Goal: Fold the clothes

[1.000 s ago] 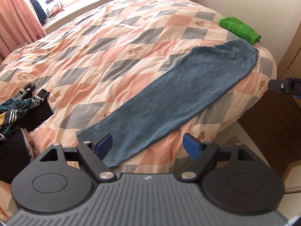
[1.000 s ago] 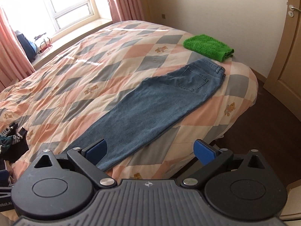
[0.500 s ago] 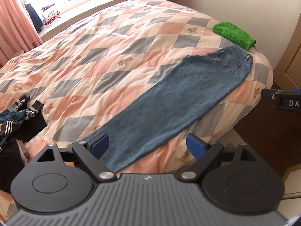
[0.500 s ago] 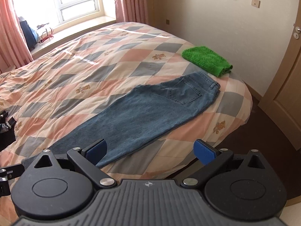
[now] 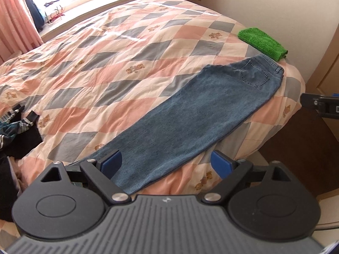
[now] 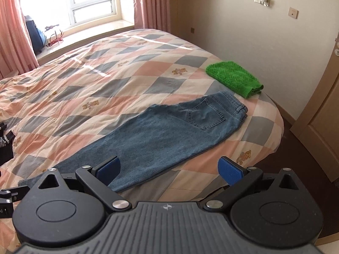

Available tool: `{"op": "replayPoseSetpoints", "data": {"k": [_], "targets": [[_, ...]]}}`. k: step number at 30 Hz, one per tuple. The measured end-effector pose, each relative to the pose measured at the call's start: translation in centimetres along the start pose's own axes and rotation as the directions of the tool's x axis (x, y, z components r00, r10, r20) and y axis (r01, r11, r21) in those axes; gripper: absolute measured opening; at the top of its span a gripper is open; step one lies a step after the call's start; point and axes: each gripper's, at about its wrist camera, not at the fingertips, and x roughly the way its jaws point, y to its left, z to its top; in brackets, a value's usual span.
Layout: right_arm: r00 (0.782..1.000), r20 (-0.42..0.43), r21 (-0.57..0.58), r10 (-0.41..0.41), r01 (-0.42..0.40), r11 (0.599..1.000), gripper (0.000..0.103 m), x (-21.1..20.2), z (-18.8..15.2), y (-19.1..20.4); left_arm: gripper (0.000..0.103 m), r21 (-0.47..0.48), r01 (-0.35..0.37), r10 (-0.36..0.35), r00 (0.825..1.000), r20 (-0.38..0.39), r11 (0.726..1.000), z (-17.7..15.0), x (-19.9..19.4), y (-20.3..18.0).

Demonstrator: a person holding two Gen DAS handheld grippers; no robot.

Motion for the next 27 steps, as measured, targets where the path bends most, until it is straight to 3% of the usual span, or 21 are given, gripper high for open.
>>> {"op": "replayPoseSetpoints", "data": {"k": [6, 11, 14, 17, 19, 22, 25, 27], "targets": [[0.999, -0.016, 0.051, -0.045, 0.046, 0.998, 0.101, 0.4, -1.6, 1.7, 0.089, 0.008, 0.029, -0.029, 0.999, -0.023, 1.000, 0.6, 2.3, 6.1], [0.992, -0.020, 0.151, -0.123, 0.125, 0.981, 0.101, 0.5, -4.2, 5.2, 0.089, 0.075, 0.064, -0.062, 0.998, -0.029, 0.995, 1.0, 4.2, 13.2], [0.988, 0.039, 0.186, -0.152, 0.142, 0.972, 0.100, -1.0, -5.9, 9.2, 0.089, 0.155, 0.091, -0.088, 0.996, -0.028, 0.984, 1.0, 5.0, 17.3], [0.976, 0.125, 0.182, -0.176, 0.152, 0.972, 0.100, -2.8, -7.9, 13.8, 0.089, 0.271, 0.151, -0.149, 0.988, -0.025, 0.951, 0.4, 5.9, 21.1], [0.969, 0.157, 0.159, -0.189, 0.164, 0.974, 0.100, -3.3, -9.7, 17.0, 0.089, 0.333, 0.194, -0.186, 0.981, -0.057, 0.923, -0.1, 7.2, 23.2], [0.977, 0.118, 0.104, -0.178, 0.166, 0.981, 0.100, -2.7, -12.3, 21.7, 0.086, 0.380, 0.267, -0.226, 0.963, -0.150, 0.885, -0.7, 9.7, 26.2], [0.990, 0.056, 0.005, -0.131, 0.131, 0.991, 0.099, -1.6, -15.0, 26.3, 0.080, 0.365, 0.332, -0.257, 0.936, -0.240, 0.870, -1.5, 12.3, 28.4], [0.995, -0.001, -0.068, -0.095, 0.095, 0.993, 0.098, -0.6, -16.7, 29.2, 0.077, 0.310, 0.375, -0.288, 0.912, -0.294, 0.873, -2.1, 14.1, 29.9]]}}
